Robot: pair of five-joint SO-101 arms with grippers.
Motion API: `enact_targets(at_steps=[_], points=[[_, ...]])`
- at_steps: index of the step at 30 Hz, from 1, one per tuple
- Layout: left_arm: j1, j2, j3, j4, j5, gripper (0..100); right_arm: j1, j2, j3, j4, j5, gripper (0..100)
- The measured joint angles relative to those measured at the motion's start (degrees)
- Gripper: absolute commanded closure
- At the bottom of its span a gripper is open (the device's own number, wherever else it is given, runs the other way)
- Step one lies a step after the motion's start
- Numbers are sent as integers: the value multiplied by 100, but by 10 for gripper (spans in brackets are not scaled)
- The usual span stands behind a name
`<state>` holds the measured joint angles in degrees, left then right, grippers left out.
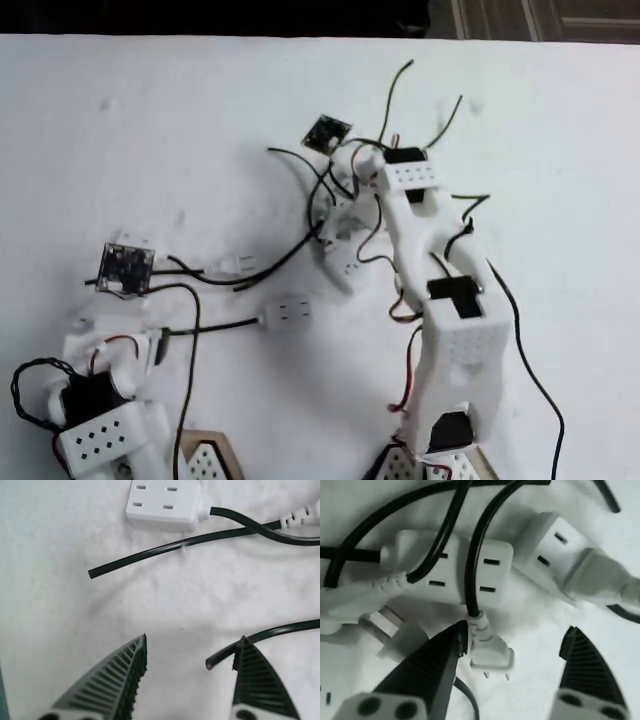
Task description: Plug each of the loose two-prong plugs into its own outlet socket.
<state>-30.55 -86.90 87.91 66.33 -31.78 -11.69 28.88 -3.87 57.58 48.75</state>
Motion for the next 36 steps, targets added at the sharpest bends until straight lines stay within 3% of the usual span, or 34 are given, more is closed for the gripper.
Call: enact_targets(at_steps=[4, 10, 25, 30, 36], points=[[0, 0, 0, 0, 0, 721, 9, 123, -88, 0, 18, 987], [0, 0, 0, 0, 0, 721, 18, 62, -185, 404, 26, 980], [0, 0, 0, 0, 0, 722, 0, -2022, -26, 3147, 35, 981], [0, 0, 0, 0, 0, 722, 0, -2312, 888, 3165, 35, 981], [0, 0, 0, 0, 0, 722, 0, -2980, 2365, 2207, 35, 981]])
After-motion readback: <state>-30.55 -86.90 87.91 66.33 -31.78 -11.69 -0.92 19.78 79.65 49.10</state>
